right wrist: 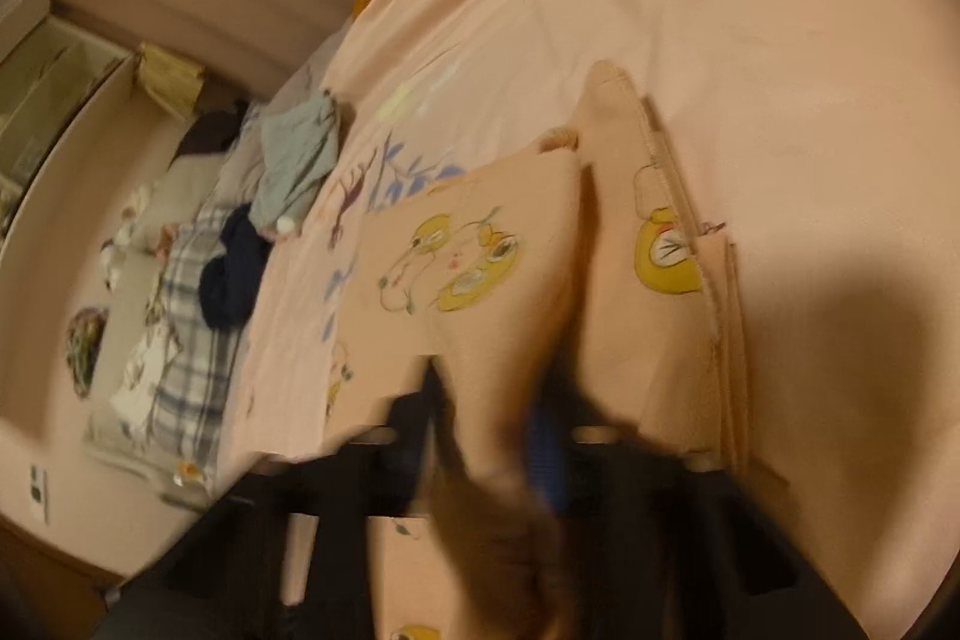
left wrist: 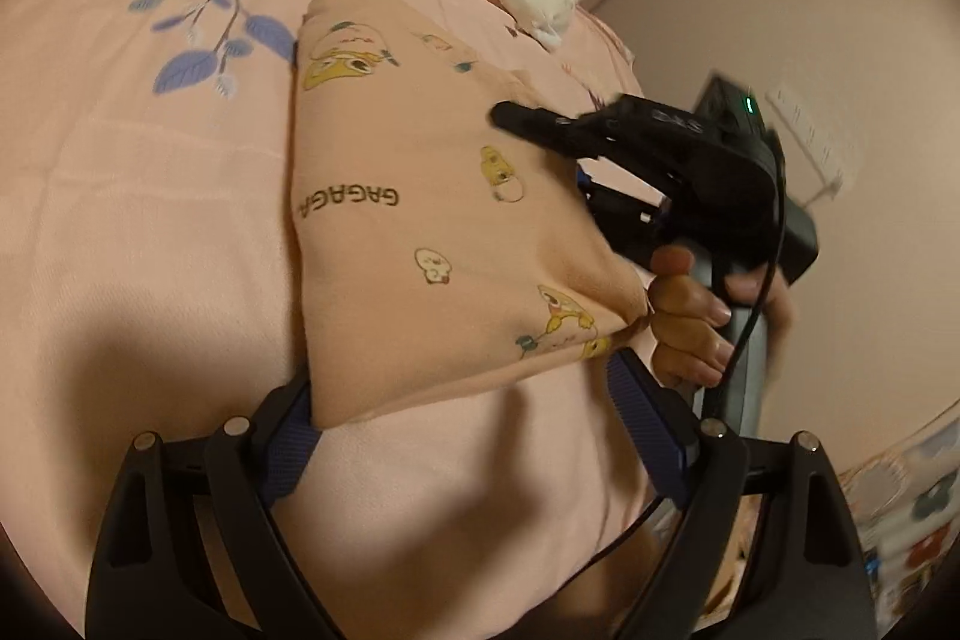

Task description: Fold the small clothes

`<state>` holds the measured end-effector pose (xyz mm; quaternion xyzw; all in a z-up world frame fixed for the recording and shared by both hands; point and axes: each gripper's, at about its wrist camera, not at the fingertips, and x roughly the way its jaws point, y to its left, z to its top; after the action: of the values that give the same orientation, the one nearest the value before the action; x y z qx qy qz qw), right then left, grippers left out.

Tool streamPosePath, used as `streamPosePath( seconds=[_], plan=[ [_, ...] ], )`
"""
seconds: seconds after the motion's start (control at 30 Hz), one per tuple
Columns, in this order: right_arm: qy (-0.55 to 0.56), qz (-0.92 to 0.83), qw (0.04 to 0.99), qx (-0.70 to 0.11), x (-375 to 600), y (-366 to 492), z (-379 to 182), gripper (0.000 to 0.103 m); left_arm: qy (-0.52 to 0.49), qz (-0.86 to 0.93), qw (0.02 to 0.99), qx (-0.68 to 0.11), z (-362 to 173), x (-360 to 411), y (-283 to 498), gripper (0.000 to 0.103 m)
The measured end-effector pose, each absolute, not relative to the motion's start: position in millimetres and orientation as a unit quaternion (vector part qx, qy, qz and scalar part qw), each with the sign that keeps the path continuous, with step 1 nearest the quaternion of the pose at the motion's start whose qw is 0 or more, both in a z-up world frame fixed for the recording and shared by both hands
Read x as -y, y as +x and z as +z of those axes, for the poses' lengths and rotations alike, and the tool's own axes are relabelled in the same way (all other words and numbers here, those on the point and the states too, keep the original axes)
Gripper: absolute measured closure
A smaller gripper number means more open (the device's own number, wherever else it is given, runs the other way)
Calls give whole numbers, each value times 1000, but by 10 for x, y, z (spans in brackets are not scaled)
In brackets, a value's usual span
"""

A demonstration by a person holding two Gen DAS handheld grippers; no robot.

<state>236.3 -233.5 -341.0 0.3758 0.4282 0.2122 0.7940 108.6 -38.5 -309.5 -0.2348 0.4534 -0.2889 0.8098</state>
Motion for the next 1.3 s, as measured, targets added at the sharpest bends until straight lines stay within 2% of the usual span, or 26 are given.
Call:
streamPosePath(
  seconds=[0.07, 0.27, 0.33, 0.4, 0.47, 0.53, 0.67, 0.73, 0.9, 1.0, 1.17, 1.23, 1.3],
  plan=[
    [415, 228, 790, -390, 2438, 2315, -3368, 83, -225, -284, 814, -453, -3080, 423, 1086, 18],
    [419, 243, 813, -323, 2551, 2141, -3102, 83, -133, -265, 849, -436, -3057, 688, 995, 19],
    [419, 241, 816, -315, 2578, 2118, -3075, 83, -126, -248, 860, -429, -3071, 716, 1009, 24],
    [422, 222, 818, -321, 2640, 2131, -3128, 83, -135, -238, 861, -428, -3088, 677, 1041, 29],
    [442, 205, 809, -330, 2707, 2152, -3227, 83, -151, -225, 861, -431, -3087, 600, 1073, 45],
    [452, 200, 804, -332, 2782, 2151, -3295, 83, -155, -219, 857, -440, -3098, 539, 1110, 53],
    [400, 144, 817, -389, 2792, 2211, -3363, 83, -135, -225, 854, -448, -3094, 514, 1092, 54],
    [411, 145, 811, -391, 2818, 2212, -3393, 83, -135, -225, 853, -451, -3103, 517, 1123, 55],
    [401, 133, 820, -387, 2861, 2092, -3305, 83, -124, -243, 848, -455, -3093, 505, 1113, 50],
    [376, 111, 839, -378, 2902, 2000, -3202, 86, -155, -259, 837, -457, -3108, 442, 1129, 43],
    [425, 104, 814, -382, 3113, 1870, -3320, 85, -176, -286, 825, -455, -3088, 389, 1106, 30],
    [414, 112, 807, -406, 3121, 1840, -3330, 64, -191, -294, 820, -452, -3078, 384, 1099, 23],
    [399, 123, 810, -412, 3094, 1770, -3297, 63, -201, -308, 816, -446, -3077, 391, 1091, 15]
  ],
)
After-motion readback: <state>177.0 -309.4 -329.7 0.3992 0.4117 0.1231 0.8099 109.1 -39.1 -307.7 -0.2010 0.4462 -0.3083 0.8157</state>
